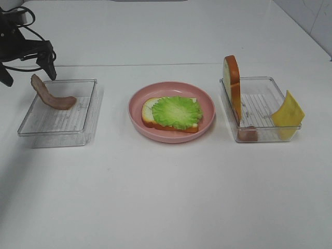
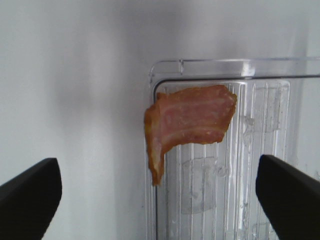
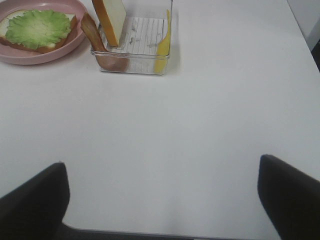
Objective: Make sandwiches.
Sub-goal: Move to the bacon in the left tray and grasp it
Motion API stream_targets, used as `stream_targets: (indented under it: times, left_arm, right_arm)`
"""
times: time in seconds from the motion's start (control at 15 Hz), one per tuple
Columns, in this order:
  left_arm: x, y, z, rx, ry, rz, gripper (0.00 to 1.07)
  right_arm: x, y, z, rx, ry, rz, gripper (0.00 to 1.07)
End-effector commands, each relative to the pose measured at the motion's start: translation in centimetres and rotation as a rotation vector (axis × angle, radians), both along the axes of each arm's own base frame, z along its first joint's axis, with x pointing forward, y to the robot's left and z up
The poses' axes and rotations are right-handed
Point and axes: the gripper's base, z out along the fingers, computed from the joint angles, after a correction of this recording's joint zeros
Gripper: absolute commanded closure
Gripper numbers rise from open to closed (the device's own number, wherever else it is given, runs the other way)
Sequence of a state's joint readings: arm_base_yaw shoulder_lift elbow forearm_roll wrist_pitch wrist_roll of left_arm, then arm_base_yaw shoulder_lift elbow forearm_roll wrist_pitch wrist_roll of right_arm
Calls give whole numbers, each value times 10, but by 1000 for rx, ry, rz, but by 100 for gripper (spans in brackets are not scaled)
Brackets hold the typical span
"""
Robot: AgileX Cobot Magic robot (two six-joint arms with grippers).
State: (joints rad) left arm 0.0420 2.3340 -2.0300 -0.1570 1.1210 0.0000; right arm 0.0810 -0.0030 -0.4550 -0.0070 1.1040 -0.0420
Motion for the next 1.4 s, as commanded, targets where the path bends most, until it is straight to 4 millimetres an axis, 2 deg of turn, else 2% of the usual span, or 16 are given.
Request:
stream_targets:
  times: [0.07,0.33,0.6,0.67,0.73,0.8,0.93,1.0,1.13,1.4]
  left_arm:
    - [5,-3,-6,-23,-3,12,6]
    - [7,-3,-20,-27,17,14,11]
    - [8,-3,-17,-28,8,22,19]
    - [10,-1,-17,-25,-4,69,34]
    - [10,-1,-17,-26,-7,89,40]
    - [11,-1,-17,-25,-7,96,50]
    - [11,0,-17,-13,-13,96,78]
    - [11,0,-17,-12,-16,91,97]
    - [11,-1,-17,-12,-18,91,107]
    - [10,-1,-7,-19,-35,93,107]
  right_arm:
    - [-3,0,0,-3,-33,-2,8]
    - [-3,0,0,-3,-33,-2,8]
    - [-3,0,0,-3,-33,-2,8]
    - [-3,0,0,-3,-33,-2,8]
    - [-3,0,0,-3,-33,-2,8]
    - [-3,0,0,-3,-33,-2,8]
    - [-3,0,0,-3,-33,-2,8]
    - [-3,0,0,-3,-33,-2,8]
    - [-3,0,0,-3,-33,-2,8]
    - [-3,0,0,-3,-33,-2,8]
